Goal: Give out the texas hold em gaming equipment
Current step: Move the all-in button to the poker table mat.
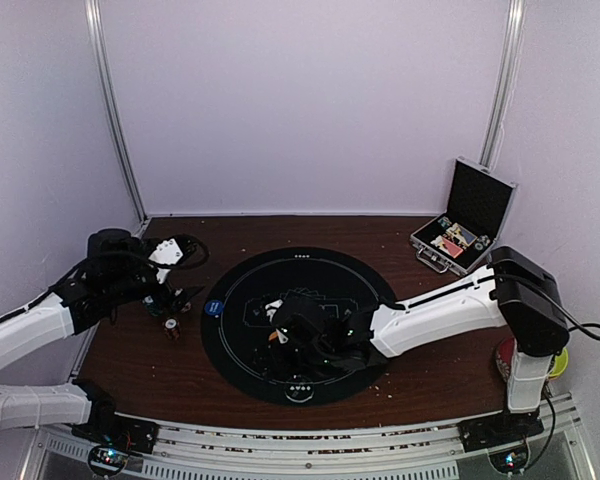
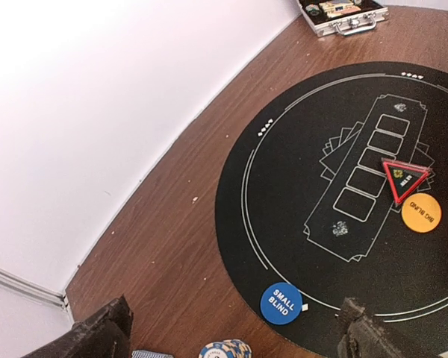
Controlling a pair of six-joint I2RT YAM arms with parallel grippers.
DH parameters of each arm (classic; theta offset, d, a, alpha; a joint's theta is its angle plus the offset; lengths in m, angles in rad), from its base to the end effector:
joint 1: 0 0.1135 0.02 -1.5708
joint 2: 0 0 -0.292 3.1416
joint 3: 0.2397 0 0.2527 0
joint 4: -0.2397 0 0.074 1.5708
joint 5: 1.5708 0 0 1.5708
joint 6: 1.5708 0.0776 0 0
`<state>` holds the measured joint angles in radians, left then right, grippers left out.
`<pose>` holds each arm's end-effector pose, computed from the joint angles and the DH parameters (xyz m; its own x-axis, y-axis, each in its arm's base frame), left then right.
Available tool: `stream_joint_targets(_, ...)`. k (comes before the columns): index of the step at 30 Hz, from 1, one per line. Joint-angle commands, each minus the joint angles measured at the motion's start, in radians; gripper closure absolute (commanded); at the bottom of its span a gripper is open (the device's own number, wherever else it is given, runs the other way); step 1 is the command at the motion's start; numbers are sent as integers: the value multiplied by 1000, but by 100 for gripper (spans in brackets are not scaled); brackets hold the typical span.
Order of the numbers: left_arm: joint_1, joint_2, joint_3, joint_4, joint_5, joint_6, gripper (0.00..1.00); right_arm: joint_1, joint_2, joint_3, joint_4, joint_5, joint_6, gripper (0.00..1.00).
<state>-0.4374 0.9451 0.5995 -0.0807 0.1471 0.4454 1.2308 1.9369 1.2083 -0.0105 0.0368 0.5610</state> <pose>0.2104 -0.1109 0.2611 -0.1054 0.5198 -0.8478 0.6486 0.6822 0.3376 0.1560 0.4324 0.1654 -0.6866 -0.3468 -0.6390 -0.6705 0.6418 0.3722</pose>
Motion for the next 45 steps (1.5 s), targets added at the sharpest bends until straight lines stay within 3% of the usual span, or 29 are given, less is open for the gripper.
stream_joint_targets(1,7,-30,-14,41,55,-16,2,-1,42,44,-18,2,31,7)
stream_joint_targets(23,7,7,-59,138,-11,-38,2,-139,153,75,49,-12,-21,5)
stream_joint_targets(29,6,12,-63,144,-14,-36,2,-160,198,137,27,48,-53,4)
stream_joint_targets(35,6,20,-63,148,-16,-37,2,-179,225,157,78,-55,-76,4)
stream_joint_targets(41,6,23,-66,148,-19,-35,2,-187,270,232,-27,63,-84,4)
stream_joint_targets(45,7,20,-67,149,-18,-34,2,-231,263,192,-21,81,-69,4)
